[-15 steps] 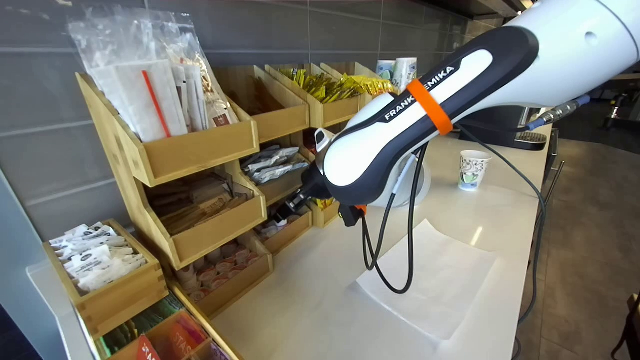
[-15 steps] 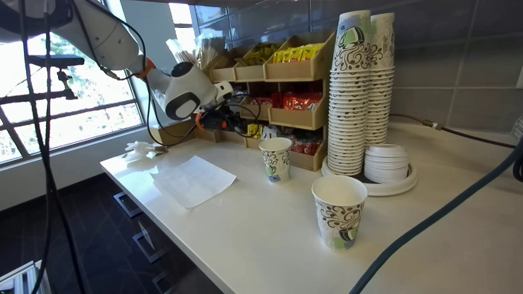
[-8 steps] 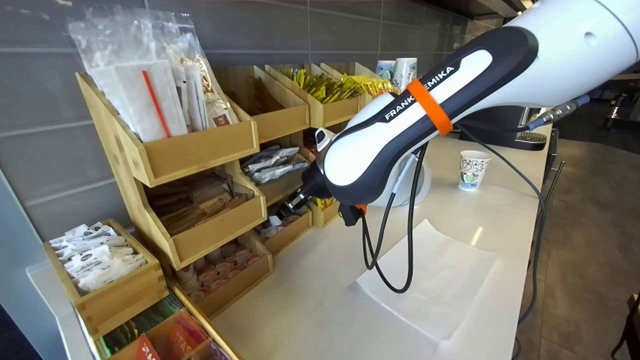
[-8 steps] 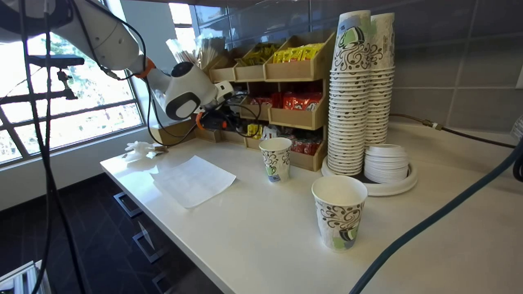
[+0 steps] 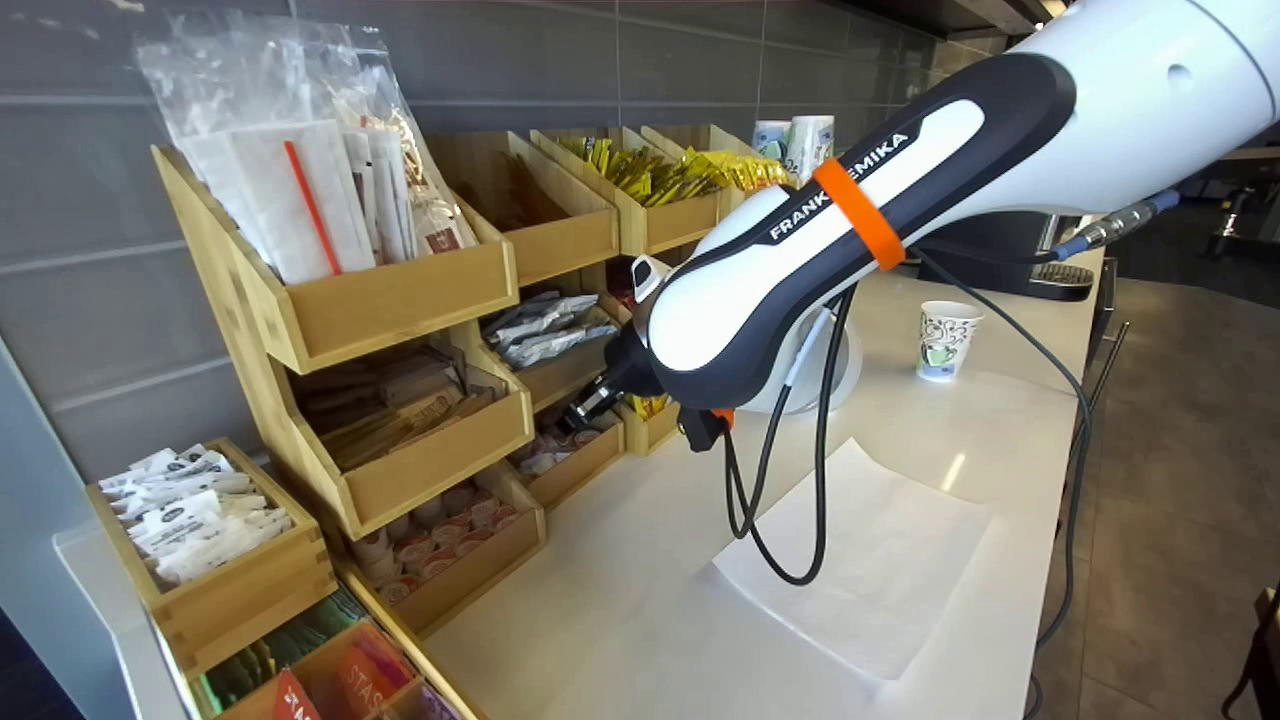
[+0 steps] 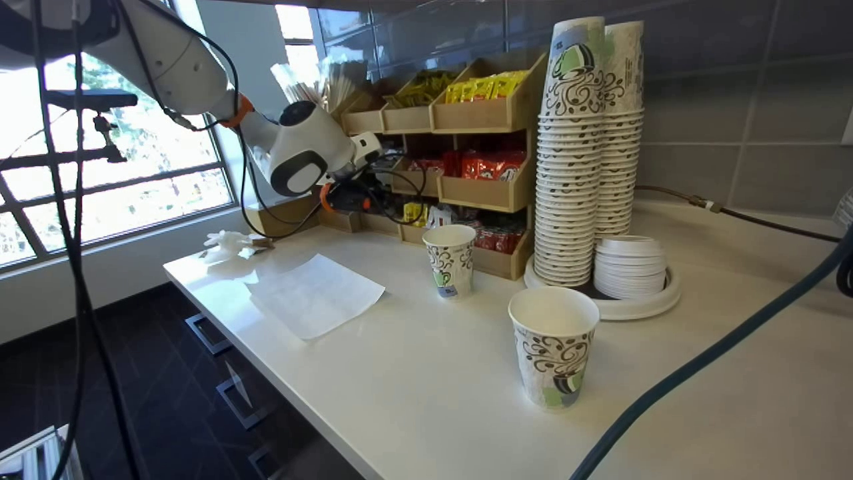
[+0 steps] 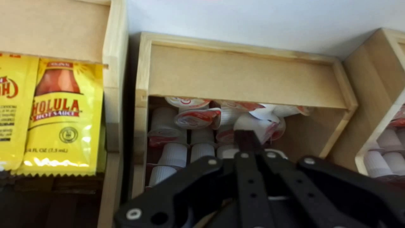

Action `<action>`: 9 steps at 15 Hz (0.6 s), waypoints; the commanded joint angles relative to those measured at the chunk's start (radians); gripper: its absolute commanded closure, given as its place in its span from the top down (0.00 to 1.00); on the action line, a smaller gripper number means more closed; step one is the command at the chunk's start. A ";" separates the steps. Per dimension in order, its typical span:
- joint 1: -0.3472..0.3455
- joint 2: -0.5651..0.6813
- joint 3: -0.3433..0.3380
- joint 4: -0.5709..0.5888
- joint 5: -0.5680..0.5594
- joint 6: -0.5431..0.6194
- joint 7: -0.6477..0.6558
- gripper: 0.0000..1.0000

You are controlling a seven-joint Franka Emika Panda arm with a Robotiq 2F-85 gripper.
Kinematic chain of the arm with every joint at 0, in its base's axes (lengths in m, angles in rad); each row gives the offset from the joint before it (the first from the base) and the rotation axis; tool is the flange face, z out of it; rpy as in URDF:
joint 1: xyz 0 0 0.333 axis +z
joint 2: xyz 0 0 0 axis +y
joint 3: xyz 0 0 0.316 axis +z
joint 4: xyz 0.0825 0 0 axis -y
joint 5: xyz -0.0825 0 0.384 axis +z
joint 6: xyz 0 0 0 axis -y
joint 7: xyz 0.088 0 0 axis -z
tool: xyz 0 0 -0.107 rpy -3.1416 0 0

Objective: Take the tiny cup off of the rack

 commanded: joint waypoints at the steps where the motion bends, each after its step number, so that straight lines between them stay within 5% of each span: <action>1: -0.013 -0.002 0.018 0.005 0.009 0.027 -0.004 0.00; 4: -0.015 -0.004 0.021 0.004 0.008 0.025 -0.007 0.03; 5: -0.015 -0.002 0.024 0.006 0.008 0.025 -0.007 0.28; 9: -0.022 0.008 0.050 0.023 0.006 0.028 -0.013 0.44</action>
